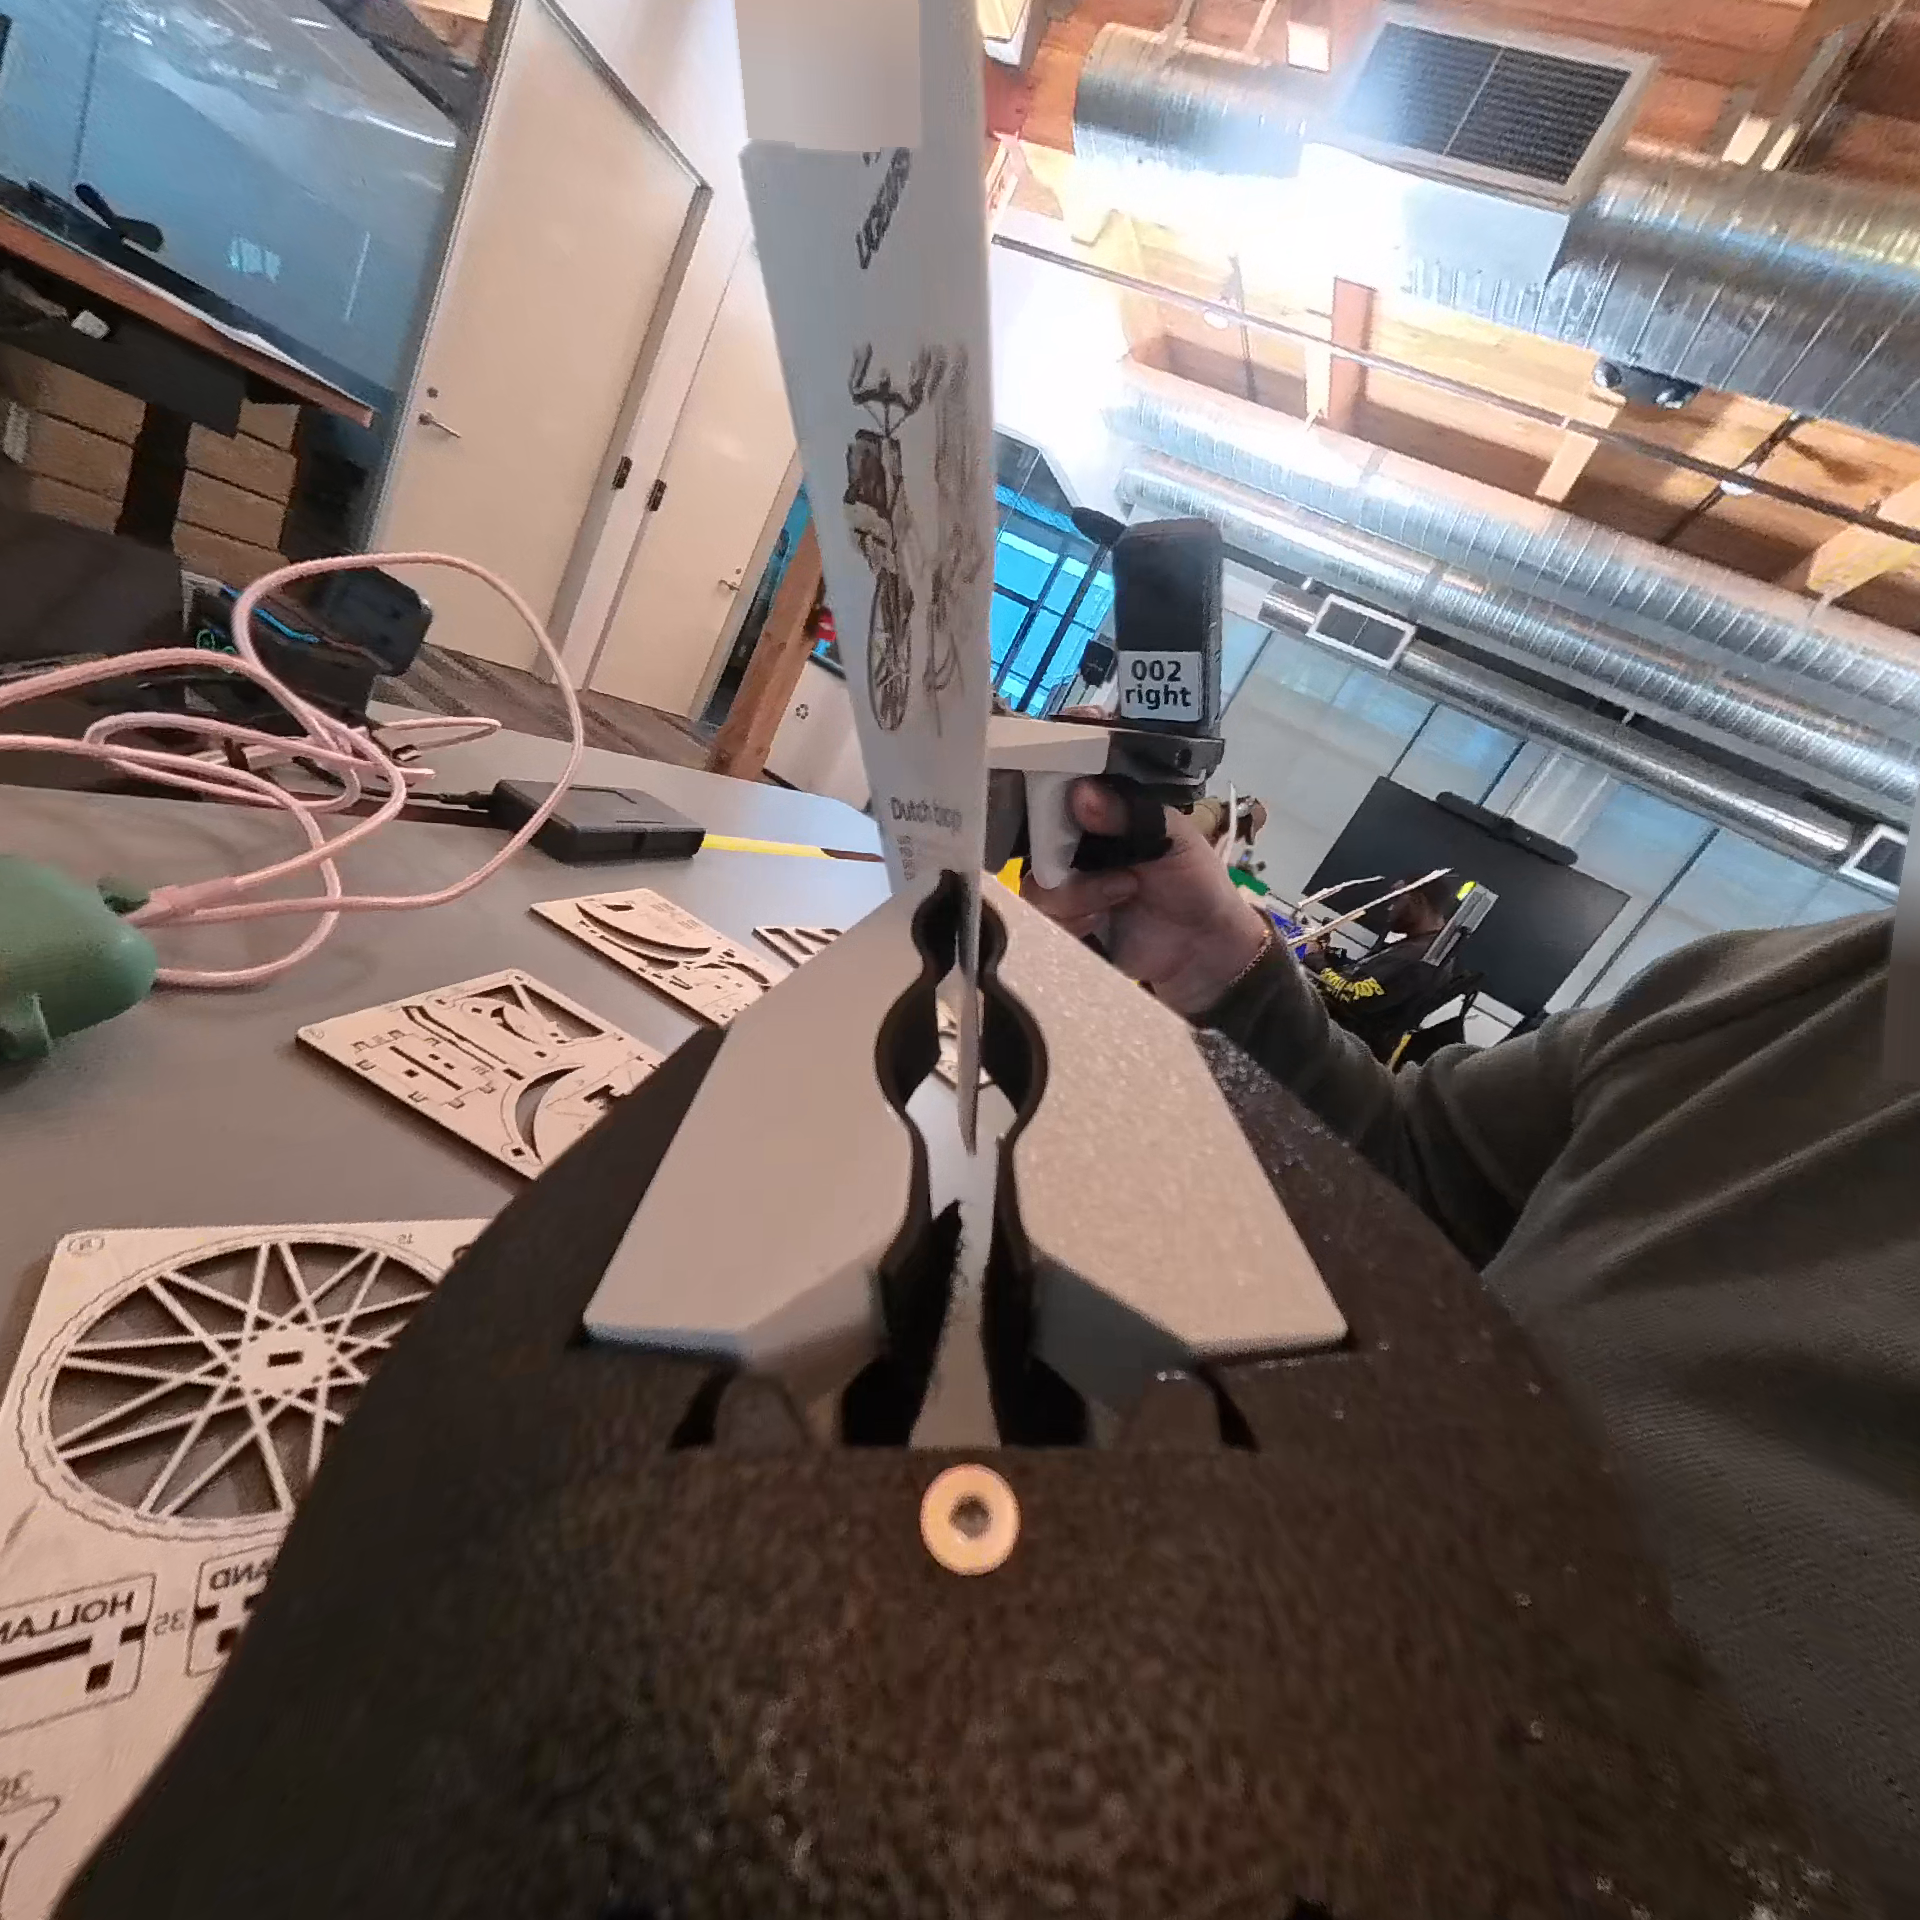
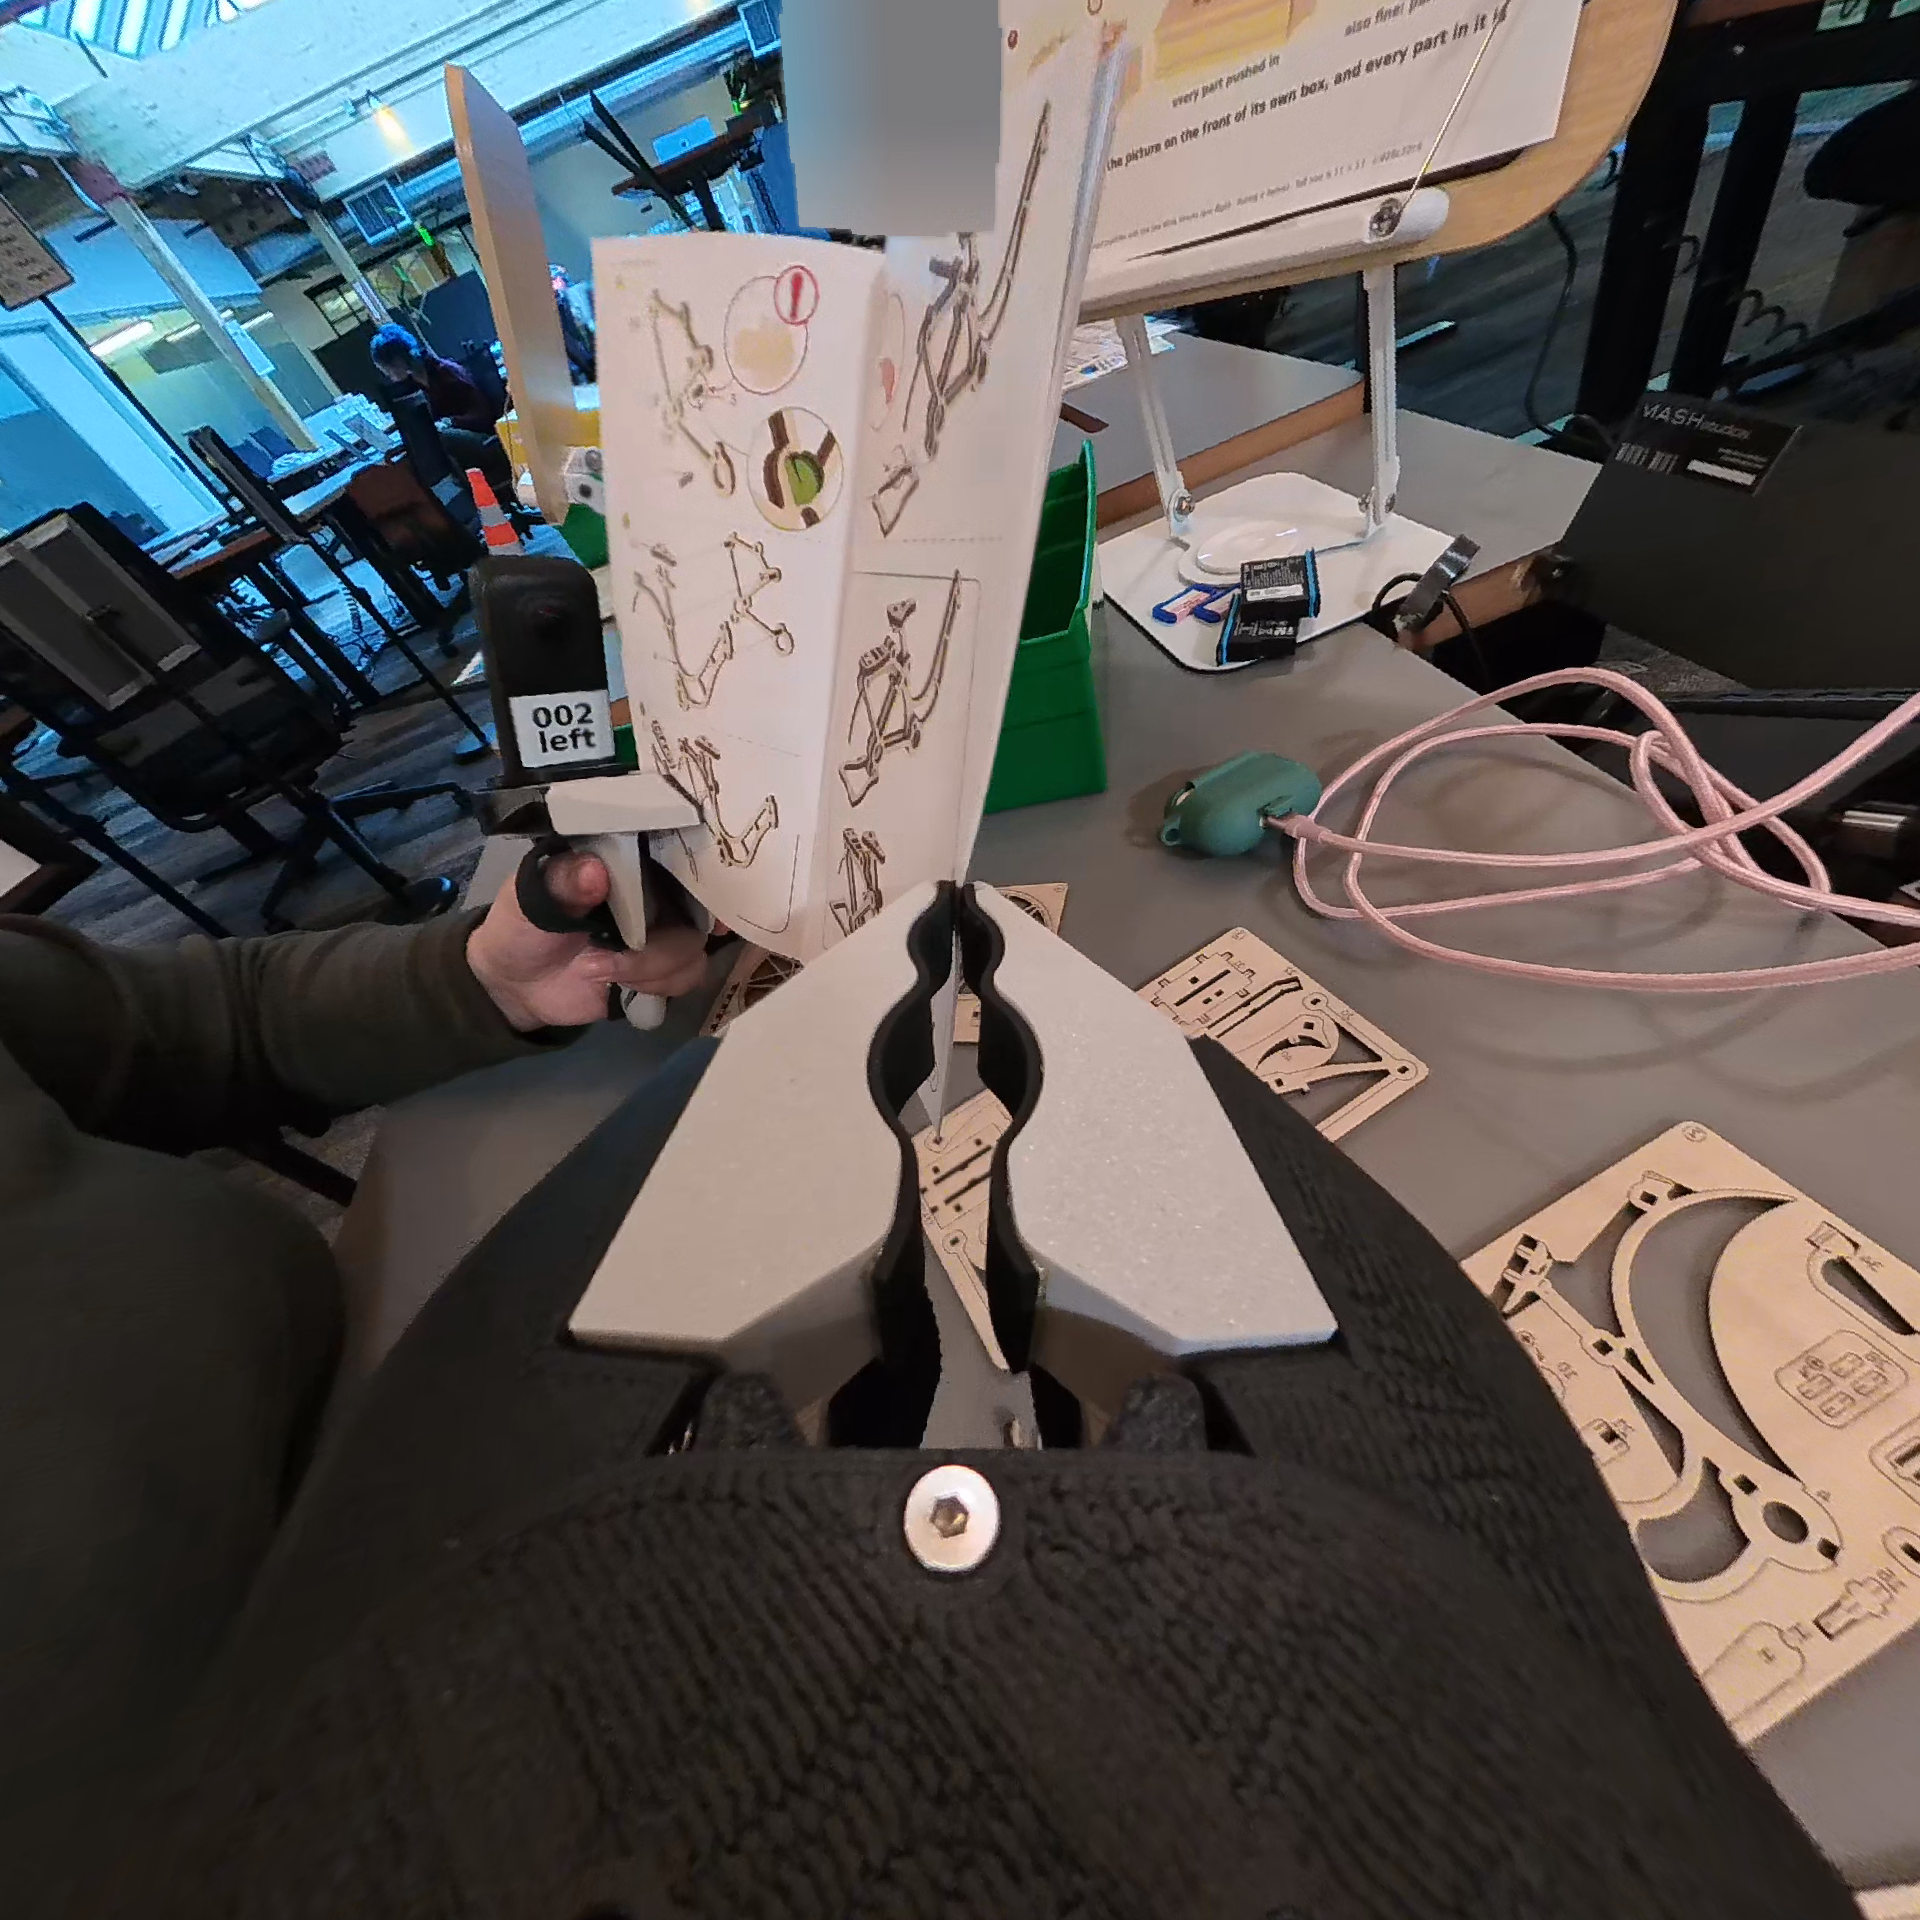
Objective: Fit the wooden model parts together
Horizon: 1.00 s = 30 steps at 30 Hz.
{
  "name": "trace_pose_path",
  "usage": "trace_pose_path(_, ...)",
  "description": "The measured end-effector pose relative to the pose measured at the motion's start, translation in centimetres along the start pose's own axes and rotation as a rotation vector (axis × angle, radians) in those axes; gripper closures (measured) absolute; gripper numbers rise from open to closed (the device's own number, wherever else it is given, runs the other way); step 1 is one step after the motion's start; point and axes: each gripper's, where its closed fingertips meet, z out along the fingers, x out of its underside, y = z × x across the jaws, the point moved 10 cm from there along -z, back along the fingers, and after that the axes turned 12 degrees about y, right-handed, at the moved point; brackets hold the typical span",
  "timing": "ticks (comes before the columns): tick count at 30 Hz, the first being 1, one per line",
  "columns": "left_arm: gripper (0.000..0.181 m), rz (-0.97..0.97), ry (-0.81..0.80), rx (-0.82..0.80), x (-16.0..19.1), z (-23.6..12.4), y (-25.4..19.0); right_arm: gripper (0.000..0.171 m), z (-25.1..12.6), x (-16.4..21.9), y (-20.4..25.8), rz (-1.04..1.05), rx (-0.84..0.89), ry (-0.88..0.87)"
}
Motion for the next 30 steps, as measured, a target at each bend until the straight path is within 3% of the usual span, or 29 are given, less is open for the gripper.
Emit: trace_pose_path(30, 0.181, -0.093, 0.006, -0.027, 0.22, -0.21, 0.91, 0.171, 0.3, 0.1, 0.42, -0.024, -0.017, 0.044)
